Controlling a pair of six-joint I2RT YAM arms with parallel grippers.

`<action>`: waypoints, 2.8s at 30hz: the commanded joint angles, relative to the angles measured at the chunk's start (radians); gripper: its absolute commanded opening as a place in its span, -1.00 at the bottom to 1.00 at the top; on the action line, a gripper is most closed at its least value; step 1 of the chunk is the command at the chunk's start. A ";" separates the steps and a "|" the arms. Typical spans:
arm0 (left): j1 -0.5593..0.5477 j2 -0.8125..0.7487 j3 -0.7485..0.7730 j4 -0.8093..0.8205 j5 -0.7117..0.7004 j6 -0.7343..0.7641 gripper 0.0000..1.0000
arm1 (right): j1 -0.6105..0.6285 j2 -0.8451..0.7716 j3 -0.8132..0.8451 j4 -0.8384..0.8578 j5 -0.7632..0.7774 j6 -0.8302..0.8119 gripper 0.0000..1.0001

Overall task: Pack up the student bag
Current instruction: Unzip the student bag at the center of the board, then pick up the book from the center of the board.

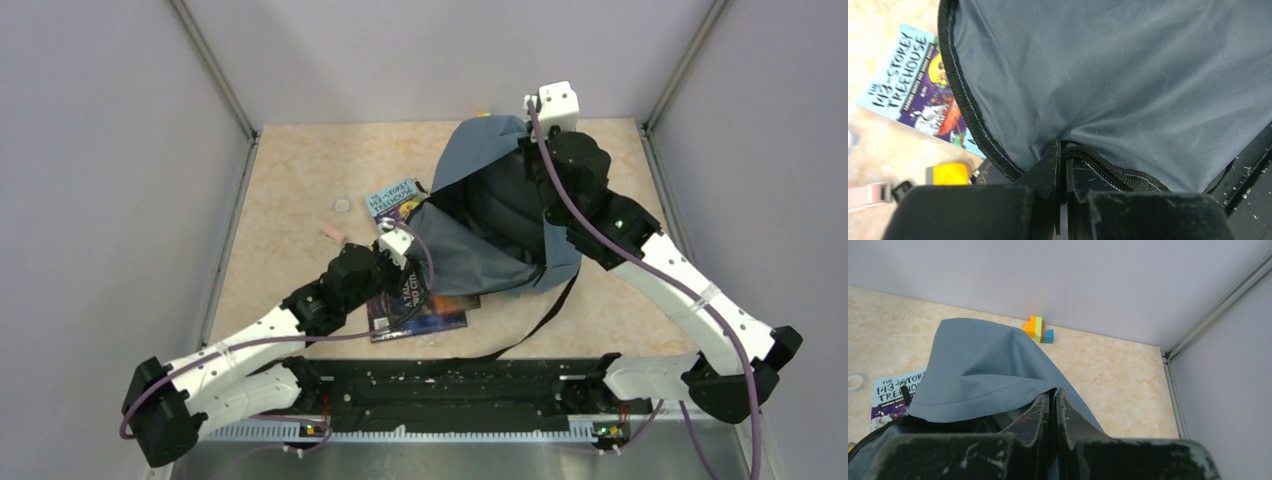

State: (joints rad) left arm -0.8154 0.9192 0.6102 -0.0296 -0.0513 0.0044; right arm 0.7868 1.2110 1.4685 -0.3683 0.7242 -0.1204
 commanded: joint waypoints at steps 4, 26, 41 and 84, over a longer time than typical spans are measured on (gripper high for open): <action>-0.042 0.044 -0.083 0.056 -0.064 -0.190 -1.00 | -0.020 -0.051 0.035 0.094 0.030 -0.001 -1.00; -0.051 -0.012 0.250 -0.111 -0.101 -0.335 0.88 | -0.139 0.107 0.241 0.241 0.274 -0.288 -1.00; 0.204 0.191 0.219 -0.085 0.120 -0.663 0.90 | -0.149 -0.086 -0.112 0.090 0.089 0.111 -1.00; 0.588 0.783 0.231 0.303 0.329 -0.847 0.72 | -0.149 -0.241 -0.179 0.068 0.114 0.077 -1.00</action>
State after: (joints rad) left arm -0.2302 1.6871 0.8204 0.1772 0.2111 -0.8242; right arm 0.6403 1.0058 1.2823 -0.3233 0.8467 -0.0338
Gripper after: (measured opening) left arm 0.889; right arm 0.020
